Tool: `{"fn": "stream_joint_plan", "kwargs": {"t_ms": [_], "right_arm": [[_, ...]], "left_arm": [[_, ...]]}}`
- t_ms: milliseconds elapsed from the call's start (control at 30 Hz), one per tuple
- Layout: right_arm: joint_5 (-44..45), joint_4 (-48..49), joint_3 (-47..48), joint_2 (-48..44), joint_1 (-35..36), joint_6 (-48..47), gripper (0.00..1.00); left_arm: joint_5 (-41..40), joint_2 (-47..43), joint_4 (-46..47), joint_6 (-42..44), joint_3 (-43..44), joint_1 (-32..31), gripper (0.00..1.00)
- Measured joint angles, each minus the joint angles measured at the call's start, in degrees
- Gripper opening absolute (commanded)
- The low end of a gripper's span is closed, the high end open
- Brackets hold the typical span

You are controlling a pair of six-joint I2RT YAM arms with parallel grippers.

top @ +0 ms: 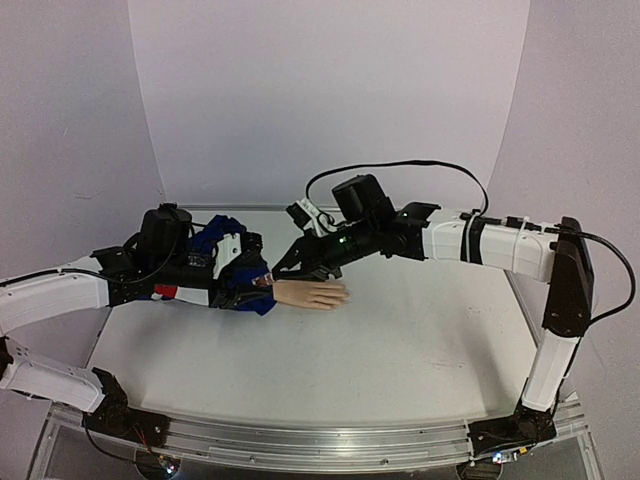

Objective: Paint the nails

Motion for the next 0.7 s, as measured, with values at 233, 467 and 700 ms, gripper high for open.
{"fn": "stream_joint_plan", "kwargs": {"t_ms": [233,467,700], "right_arm": [[0.0,0.0,0.9,0.4,0.2,0.4,0.0],[0.1,0.0,0.9,0.5,0.5,1.0,0.0],[0.8,-0.1,1.6,0.8,0.6,1.9,0.0]], "left_arm": [[-1.7,0.3,0.0,0.1,0.0,-0.5,0.48],[-3.4,0.3,-0.1,0.9,0.0,-1.0,0.36],[-5.1,0.3,-0.2,2.0,0.0,-1.7,0.22]]}}
